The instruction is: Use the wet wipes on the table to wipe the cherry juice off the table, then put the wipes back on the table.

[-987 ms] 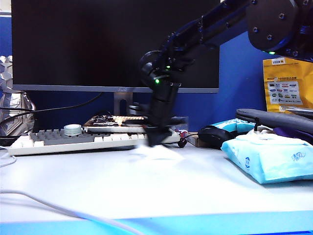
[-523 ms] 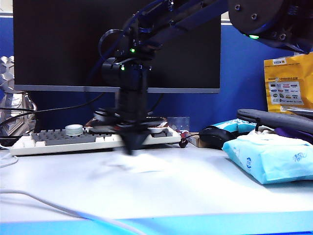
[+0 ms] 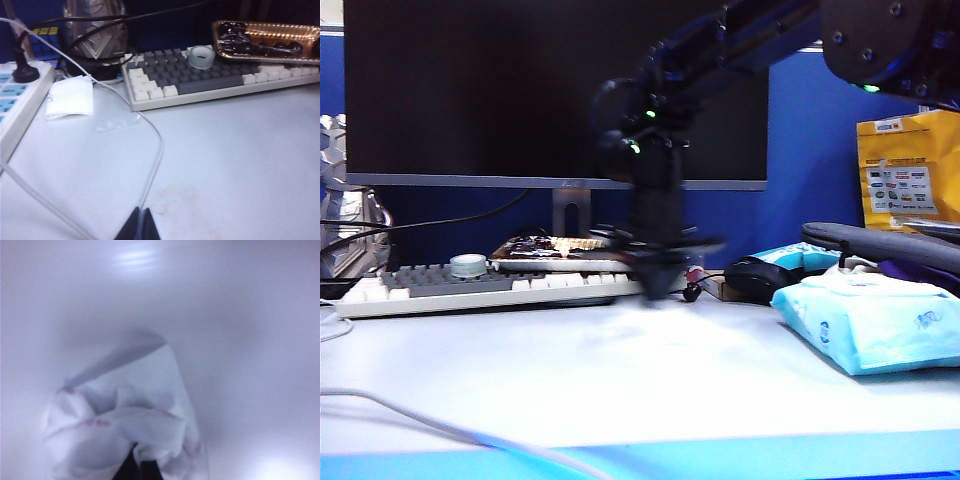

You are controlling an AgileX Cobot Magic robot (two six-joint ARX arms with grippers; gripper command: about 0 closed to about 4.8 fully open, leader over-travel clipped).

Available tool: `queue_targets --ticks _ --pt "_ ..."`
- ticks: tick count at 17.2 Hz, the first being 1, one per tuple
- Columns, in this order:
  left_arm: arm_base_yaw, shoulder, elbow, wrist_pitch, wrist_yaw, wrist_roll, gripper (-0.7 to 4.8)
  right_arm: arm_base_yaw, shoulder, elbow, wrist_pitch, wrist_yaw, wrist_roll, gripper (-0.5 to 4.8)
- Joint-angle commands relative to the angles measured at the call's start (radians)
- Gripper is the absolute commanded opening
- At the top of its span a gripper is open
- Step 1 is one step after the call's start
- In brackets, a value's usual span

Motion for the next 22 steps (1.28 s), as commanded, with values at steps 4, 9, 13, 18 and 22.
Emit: queue_targets --ticks 4,9,13,18,22 --pt "0.0 -0.003 0.0 -0.013 0.0 -0.003 -0.03 0.14 0.028 -0.018 -0.032 -0.078 0.008 -0.05" --pt "0.0 -0.003 0.0 -0.013 0.001 -0.003 -0.03 0.039 0.024 -0.047 -0.032 0.321 -0.092 -0.05" --pt "0.0 -0.003 0.0 -0.013 0.0 -0.003 -0.03 -0.035 0.023 -0.062 -0.031 0.341 -0.112 -0.05" --pt "0.0 -0.003 0.0 -0.013 0.0 -0.003 -0.03 0.05 0.023 -0.064 -0.031 -0.258 -0.092 -0.05" --pt "0.0 -0.003 0.0 -0.013 0.0 -0.003 -0.03 0.085 0.023 -0.064 -0.031 -0.006 -0.107 -0.05"
